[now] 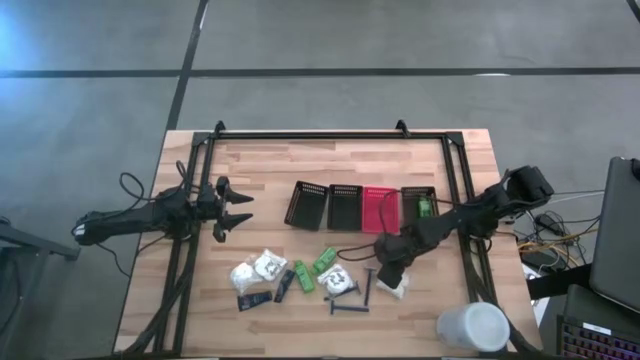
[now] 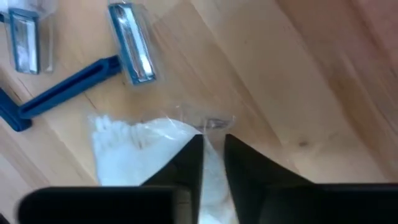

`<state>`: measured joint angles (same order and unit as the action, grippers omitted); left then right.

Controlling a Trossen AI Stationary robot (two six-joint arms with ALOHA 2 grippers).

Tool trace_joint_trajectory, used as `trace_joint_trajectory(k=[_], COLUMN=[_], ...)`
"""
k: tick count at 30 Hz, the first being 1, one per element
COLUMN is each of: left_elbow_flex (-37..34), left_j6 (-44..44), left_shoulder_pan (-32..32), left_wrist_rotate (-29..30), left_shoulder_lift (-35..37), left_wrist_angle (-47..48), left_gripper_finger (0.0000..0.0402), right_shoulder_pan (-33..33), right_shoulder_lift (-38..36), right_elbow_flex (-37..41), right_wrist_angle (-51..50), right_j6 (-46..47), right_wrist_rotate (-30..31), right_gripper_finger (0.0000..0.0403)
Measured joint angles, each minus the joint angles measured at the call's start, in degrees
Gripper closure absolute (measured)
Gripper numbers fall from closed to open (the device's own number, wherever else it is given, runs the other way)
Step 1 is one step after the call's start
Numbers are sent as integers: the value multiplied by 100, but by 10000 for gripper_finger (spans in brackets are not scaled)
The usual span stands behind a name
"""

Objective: Pick & Place Travel size toiletries
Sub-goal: Put the white cotton pack into the left black bin

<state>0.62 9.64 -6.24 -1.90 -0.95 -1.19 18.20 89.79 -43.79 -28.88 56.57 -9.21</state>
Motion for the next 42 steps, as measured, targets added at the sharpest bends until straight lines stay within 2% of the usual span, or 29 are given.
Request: trace_joint_trajectory(k=[2,4,13,23,32,39,42], left_elbow_flex=[0,0,0,0,0,0,0], left_j6=[0,0,-1,1,0,-2,0], left_shoulder_pan=[0,0,0,0,0,0,0], left_wrist_rotate=[1,1,1,1,1,1,1], left_shoulder_lift=[-4,-4,-15,-15,-15,-15,-15], left_wrist_angle=[0,2,7,10,11,13,13], left_gripper_finger=[156,156,156,156,156,156,156], right_shoulder_pan=[0,0,2,2,-8,-11,-10], right_shoulder_lift=[19,21,-395,-1582,-2602,-2668,-2663], right_elbow_flex=[0,0,0,0,0,-2,-2], right_wrist_angle=[0,15,58,73,528,682,802], right_j6=[-68,-91,-82,357,643,647,648], right_wrist_rotate=[6,12,34,395,1546,1899,2302], right_gripper_finger=[381,390,395,395,395,395,395])
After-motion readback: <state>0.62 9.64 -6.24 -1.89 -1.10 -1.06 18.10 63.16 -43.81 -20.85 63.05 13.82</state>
